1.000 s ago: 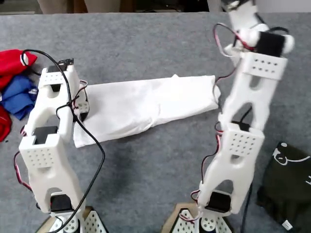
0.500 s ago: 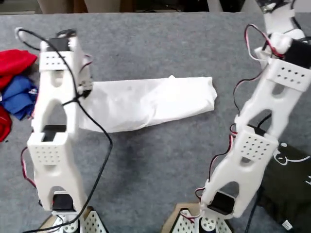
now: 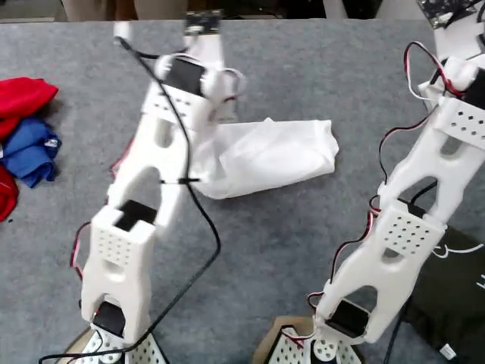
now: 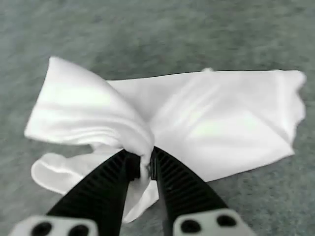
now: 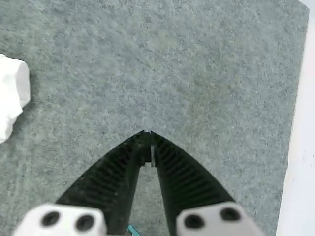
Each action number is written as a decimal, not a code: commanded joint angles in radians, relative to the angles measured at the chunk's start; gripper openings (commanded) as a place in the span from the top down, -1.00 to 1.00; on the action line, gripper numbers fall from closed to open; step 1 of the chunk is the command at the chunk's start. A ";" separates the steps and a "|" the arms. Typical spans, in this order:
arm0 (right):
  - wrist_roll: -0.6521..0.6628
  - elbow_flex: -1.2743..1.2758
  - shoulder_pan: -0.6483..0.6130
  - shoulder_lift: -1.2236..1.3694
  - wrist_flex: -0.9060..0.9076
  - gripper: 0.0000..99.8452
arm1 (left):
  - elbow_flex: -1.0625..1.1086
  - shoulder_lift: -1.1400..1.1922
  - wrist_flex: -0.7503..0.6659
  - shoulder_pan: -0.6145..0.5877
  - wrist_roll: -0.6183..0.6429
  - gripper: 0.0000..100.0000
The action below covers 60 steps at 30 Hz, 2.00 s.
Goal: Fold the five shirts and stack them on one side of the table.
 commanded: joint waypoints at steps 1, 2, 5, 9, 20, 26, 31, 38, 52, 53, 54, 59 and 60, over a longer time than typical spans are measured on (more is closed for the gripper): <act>0.000 -0.038 0.050 -0.101 -0.023 0.99 | -0.052 0.013 -0.077 0.097 0.008 0.96; -0.008 -0.038 0.065 -0.101 -0.032 0.99 | -0.052 0.025 -0.091 0.117 0.008 0.96; -0.021 -0.036 0.105 -0.101 -0.055 0.99 | -0.052 0.042 -0.127 0.175 0.009 0.96; -0.021 -0.036 0.116 -0.101 -0.060 0.99 | -0.052 0.044 -0.187 0.241 0.009 0.96; -0.020 -0.038 0.127 -0.102 -0.060 0.99 | -0.052 0.162 -0.407 0.342 0.008 0.96; -0.017 -0.038 0.131 -0.102 -0.058 0.99 | -0.052 0.229 -0.482 0.338 0.009 0.96; -0.015 -0.036 0.128 -0.102 -0.057 0.99 | -0.080 0.236 -0.516 0.345 0.009 0.96; -0.015 -0.033 0.119 -0.102 -0.055 0.99 | -0.132 0.266 -0.519 0.365 0.040 0.96; -0.012 0.016 0.027 -0.097 -0.040 0.99 | -0.450 0.289 -0.170 0.123 0.141 0.58; -0.012 0.030 0.004 -0.097 -0.040 0.99 | -0.494 0.294 -0.143 0.084 0.141 0.61; -0.012 0.042 -0.022 -0.097 -0.040 0.99 | -0.529 0.295 -0.118 0.048 0.143 0.66; -0.021 0.114 -0.151 -0.097 -0.040 0.99 | -0.486 0.300 -0.089 -0.075 0.149 0.97; -0.023 0.131 -0.186 -0.097 -0.040 0.99 | -0.436 0.305 -0.114 -0.089 0.149 0.96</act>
